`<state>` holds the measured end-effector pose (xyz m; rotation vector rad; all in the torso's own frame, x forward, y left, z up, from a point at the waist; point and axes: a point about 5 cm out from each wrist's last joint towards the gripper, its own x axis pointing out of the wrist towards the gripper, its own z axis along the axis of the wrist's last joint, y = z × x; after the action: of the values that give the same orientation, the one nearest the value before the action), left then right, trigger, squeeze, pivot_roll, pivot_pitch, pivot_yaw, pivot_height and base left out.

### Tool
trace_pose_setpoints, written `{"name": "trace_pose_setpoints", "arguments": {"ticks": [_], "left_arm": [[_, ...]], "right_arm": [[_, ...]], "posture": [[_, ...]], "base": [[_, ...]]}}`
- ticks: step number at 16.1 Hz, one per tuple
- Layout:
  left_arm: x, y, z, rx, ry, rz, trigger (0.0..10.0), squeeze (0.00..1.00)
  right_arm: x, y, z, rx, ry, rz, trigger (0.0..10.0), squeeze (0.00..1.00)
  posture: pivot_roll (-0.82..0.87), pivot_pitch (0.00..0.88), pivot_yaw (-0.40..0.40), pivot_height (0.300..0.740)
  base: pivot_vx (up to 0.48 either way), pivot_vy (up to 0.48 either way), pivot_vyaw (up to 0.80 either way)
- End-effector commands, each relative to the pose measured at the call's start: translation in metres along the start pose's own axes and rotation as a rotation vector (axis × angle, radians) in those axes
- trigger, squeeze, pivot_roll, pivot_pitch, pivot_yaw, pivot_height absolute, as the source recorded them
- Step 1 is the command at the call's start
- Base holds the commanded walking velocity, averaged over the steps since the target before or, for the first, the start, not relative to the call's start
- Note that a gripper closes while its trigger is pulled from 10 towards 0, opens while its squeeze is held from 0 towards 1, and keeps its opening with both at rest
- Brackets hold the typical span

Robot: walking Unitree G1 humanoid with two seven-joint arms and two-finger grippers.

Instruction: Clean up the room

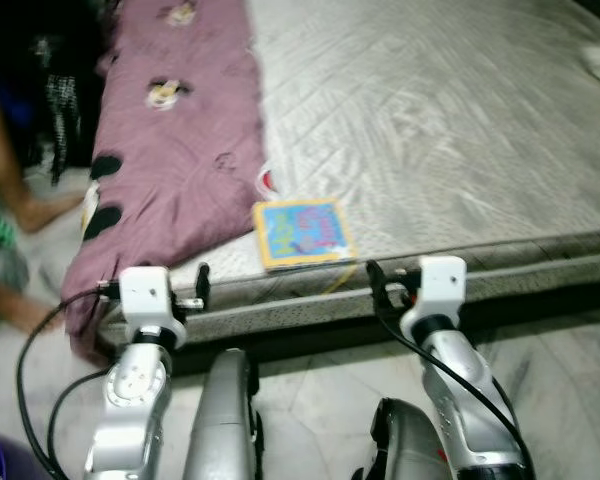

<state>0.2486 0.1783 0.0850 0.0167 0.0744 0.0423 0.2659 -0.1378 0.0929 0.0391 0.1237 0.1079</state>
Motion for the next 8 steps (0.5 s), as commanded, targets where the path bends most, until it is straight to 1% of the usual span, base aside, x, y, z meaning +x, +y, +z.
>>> {"name": "trace_pose_setpoints", "arguments": {"ticks": [1,2,7,8], "left_arm": [[0.0014,-0.0002,0.0050,-0.002,-0.017,-0.010,10.0,0.00],[0.0014,-0.0003,0.0053,-0.004,-0.017,-0.012,10.0,0.00],[0.0019,-0.0010,0.0052,-0.008,-0.016,-0.016,10.0,0.00],[0.0020,-0.0012,0.0053,-0.008,-0.015,-0.017,10.0,0.00]], "right_arm": [[-0.0017,0.0000,0.0011,-0.008,-0.002,0.001,10.0,0.00],[-0.0016,-0.0001,0.0010,-0.004,0.000,-0.001,10.0,0.00],[-0.0009,-0.0005,0.0006,-0.002,0.003,-0.002,10.0,0.00],[-0.0007,-0.0002,0.0011,-0.005,-0.002,0.002,10.0,0.00]], "posture": [[0.05,0.159,0.004,0.609],[0.04,0.162,0.004,0.609],[0.04,0.160,0.003,0.609],[0.04,0.160,0.004,0.609]], "base": [[0.000,0.000,0.80],[0.000,0.000,0.60],[0.000,0.000,0.00],[0.000,0.000,0.53]]}}
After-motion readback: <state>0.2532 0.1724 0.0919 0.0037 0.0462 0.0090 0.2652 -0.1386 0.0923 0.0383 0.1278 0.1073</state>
